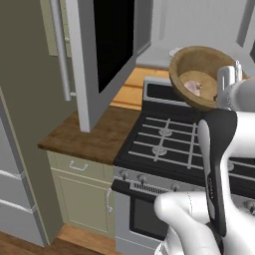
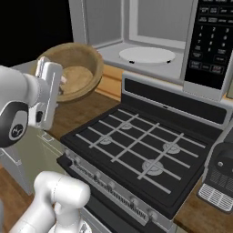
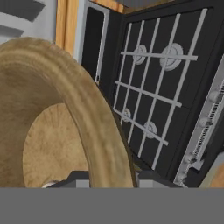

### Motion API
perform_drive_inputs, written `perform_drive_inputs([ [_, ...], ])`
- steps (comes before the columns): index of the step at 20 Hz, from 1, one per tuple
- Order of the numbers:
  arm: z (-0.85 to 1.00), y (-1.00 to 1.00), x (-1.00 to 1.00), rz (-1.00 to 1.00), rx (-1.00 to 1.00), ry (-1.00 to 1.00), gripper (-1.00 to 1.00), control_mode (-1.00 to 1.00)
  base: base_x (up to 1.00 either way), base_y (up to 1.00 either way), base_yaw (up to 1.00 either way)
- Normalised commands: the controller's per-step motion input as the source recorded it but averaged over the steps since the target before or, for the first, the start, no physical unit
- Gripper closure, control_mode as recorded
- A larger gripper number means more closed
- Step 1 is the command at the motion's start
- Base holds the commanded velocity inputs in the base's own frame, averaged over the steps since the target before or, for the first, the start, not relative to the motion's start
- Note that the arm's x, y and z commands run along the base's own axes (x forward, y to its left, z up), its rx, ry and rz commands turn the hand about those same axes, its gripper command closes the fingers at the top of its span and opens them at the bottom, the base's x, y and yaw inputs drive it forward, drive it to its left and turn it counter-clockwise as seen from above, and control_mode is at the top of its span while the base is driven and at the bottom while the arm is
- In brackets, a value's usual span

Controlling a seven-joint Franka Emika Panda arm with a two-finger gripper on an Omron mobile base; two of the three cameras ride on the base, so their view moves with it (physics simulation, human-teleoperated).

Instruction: Pick the garlic from the sink and place it in the bowl. Then pick the bowl and place it in the microwave. Then close the microwave door and press the start button.

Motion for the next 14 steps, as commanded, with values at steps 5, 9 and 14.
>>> perform_drive_inputs([
  [5,0.31,0.0,-0.01,-0.06,0.0,-0.17,1.0,-1.0,0.0,0.0,0.0],
  [9,0.17,-0.02,0.0,-0.06,0.0,-0.17,1.0,-1.0,0.0,0.0,0.0],
  [14,0.14,-0.24,0.25,0.0,0.04,0.04,1.0,-1.0,0.0,0.0,0.0],
])
